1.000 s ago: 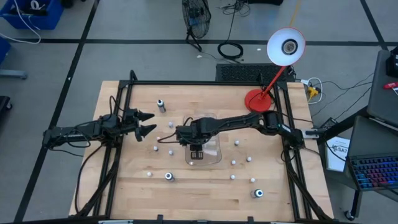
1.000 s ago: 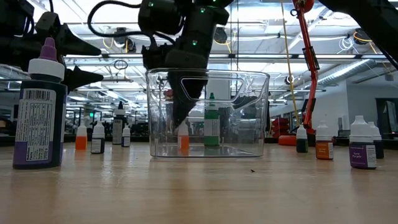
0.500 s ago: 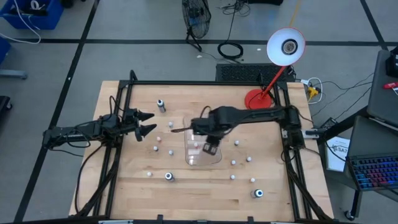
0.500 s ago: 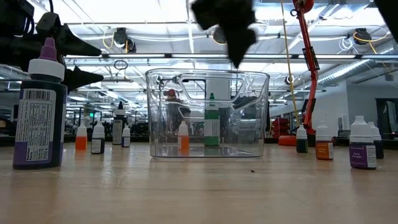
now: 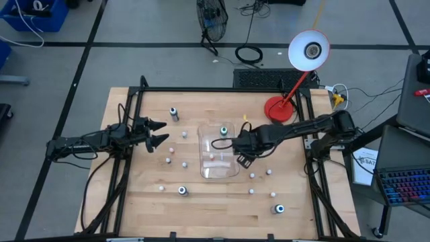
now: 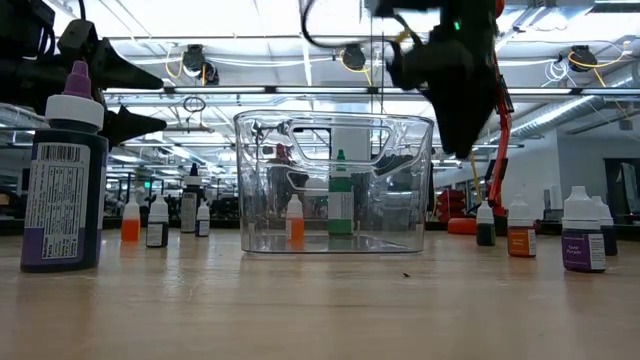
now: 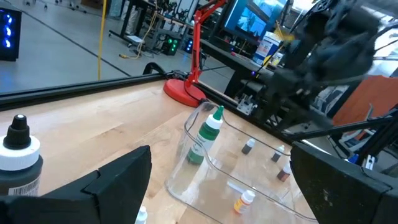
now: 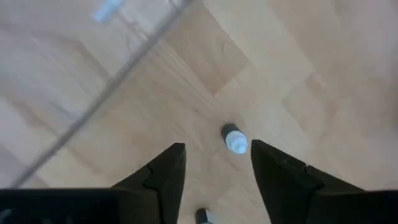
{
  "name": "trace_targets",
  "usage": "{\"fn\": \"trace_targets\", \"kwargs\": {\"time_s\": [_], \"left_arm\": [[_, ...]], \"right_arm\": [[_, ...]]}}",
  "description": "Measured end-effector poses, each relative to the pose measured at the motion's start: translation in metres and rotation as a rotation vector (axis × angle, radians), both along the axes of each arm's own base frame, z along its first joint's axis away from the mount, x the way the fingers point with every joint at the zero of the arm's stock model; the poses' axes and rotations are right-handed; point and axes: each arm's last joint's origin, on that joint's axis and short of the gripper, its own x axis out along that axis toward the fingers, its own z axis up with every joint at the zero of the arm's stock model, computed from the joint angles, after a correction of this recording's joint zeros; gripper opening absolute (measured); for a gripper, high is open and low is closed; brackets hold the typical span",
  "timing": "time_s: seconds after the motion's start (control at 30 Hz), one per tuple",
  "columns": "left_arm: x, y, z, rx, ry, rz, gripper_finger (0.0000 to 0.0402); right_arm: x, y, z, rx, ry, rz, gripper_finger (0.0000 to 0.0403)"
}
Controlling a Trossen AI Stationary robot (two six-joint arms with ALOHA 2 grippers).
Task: Pick & Place food coloring
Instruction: Put the small black food coloring bottle into the transparent bin
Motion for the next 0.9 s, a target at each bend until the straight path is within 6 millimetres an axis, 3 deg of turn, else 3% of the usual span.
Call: {"fn": "trace_targets", "kwargs": {"time_s": [0.27,0.9], "left_arm": [[0.000,0.000,0.000,0.000,-0.001,0.000,0.0379],[0.000,0.000,0.000,0.000,0.000,0.000,0.0379]], "right_arm": [[-0.014,-0.010,-0.035,0.035,0.070,-0.047,0.0184],[-0.019,-0.016,-0.063,0.085,0.021,-0.056,0.0181]]}}
